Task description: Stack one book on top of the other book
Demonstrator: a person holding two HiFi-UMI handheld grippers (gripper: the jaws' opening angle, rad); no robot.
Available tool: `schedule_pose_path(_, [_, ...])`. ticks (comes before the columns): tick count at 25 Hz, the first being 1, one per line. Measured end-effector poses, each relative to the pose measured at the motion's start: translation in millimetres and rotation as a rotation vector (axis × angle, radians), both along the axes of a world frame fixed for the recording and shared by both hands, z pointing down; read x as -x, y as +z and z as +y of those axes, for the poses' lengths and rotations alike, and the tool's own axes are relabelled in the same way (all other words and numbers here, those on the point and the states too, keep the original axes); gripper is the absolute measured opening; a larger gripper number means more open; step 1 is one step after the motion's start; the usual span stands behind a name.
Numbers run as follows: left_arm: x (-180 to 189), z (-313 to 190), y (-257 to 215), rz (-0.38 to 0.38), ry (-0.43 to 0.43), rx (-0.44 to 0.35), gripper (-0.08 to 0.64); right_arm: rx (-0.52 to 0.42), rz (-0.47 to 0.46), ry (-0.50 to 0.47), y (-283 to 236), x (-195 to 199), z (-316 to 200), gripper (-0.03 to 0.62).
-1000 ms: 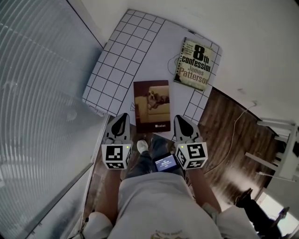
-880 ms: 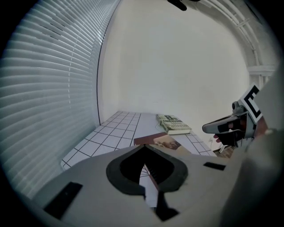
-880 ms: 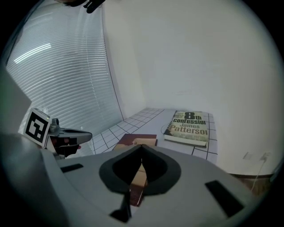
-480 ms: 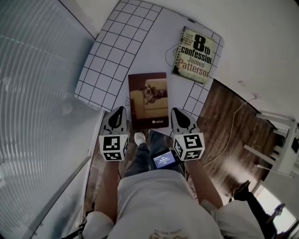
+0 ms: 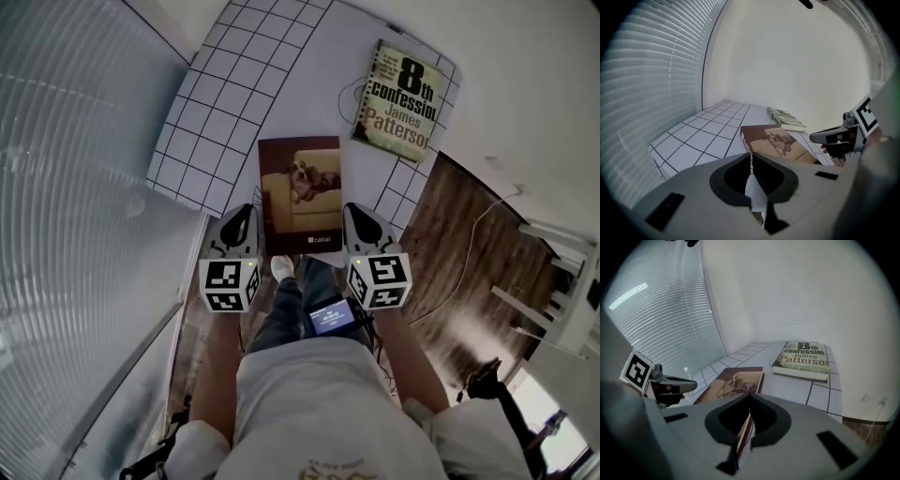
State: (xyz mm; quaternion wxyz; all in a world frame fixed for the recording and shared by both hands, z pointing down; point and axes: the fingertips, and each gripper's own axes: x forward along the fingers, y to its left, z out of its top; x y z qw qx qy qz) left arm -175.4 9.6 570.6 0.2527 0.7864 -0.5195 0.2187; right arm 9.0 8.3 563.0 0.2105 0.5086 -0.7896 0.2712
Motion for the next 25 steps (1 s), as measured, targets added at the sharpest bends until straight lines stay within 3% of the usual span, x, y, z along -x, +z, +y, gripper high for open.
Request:
schedule_pose_path(13, [-6.4,-3.9,11.1,0.051,0.002,0.045,0.009,0.091,-0.067,-0.031,23.7,5.2,1.3,0.017])
schedule_pose_path(15, [-11.0,-3.5,13.4,0.089,0.013,0.061,0.032,0.115,-0.103,-0.042,26.9,9.2,2.3,0.111])
schedule_pose_path(17, [-17.0,-2.6,16.7,0.138,0.027,0.087,0.141,0.135,-0.132,-0.05,29.3,13.1,2.7,0.155])
schedule_pose_path(25, [-25.2,-3.0,21.5,0.176,0.036,0.119,0.189,0.168,-0.18,-0.074,33.1,21.7,0.7,0.25])
